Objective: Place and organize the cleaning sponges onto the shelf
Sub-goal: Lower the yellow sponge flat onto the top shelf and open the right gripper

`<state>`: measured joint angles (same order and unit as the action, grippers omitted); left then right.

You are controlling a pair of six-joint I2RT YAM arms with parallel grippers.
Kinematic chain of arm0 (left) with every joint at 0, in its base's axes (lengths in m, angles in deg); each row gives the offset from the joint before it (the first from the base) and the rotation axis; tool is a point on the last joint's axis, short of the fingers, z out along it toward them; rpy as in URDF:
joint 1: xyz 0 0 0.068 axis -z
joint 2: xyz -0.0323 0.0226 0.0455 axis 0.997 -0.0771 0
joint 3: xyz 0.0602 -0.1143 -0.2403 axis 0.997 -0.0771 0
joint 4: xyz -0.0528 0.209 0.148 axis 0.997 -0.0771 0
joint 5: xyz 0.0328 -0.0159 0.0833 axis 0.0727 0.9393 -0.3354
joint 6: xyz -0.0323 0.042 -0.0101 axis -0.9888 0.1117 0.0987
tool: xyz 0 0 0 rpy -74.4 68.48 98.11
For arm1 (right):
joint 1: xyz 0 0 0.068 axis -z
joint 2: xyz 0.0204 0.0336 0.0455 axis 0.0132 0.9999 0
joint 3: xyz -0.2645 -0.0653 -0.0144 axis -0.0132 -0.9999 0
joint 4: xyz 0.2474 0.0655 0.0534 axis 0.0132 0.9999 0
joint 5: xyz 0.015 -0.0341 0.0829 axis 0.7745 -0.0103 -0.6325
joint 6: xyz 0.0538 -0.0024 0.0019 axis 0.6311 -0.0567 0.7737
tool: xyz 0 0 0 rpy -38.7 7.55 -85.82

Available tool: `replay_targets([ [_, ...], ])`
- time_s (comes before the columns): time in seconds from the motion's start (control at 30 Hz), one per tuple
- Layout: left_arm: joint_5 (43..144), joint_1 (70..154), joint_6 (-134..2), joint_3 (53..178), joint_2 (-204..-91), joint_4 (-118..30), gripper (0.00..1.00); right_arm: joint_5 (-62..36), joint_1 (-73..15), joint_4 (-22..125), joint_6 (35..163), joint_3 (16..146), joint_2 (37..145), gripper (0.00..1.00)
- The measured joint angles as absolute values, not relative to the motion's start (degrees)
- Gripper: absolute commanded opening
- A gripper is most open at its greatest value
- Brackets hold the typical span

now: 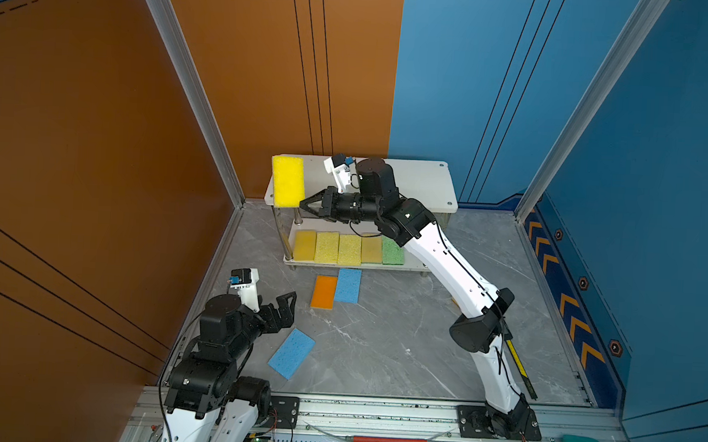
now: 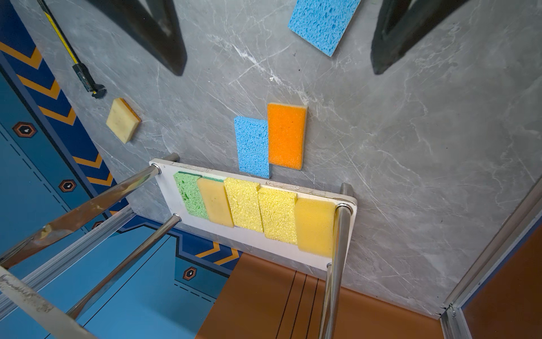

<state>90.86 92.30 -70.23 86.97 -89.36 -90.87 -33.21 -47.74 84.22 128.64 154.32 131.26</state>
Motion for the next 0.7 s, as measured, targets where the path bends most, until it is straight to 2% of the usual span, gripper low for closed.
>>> replay_targets([
  [0.2, 90.32, 92.78, -69.82, 86.86, -89.21, -91.24, 0.98, -33.71, -45.86, 83.15, 132.05, 154.41, 135.15, 0.00],
  [0.5, 90.14, 92.82, -69.82, 86.75, -89.08, -91.37, 0.98, -34.06, -44.24, 79.11, 135.83, 154.67, 135.41, 0.00],
  [0.57, 90.12, 93.00, -69.82, 86.71, -89.08, -91.37, 0.98, -34.06, -44.05, 78.10, 136.59, 155.13, 135.96, 0.12],
  [0.63, 90.12, 93.17, -69.82, 86.65, -89.08, -91.39, 0.98, -34.08, -43.92, 76.92, 137.03, 155.28, 136.35, 0.29],
  [0.7, 90.12, 93.19, -69.82, 86.58, -89.08, -91.37, 0.98, -34.12, -43.87, 76.24, 137.58, 155.48, 136.66, 0.40],
])
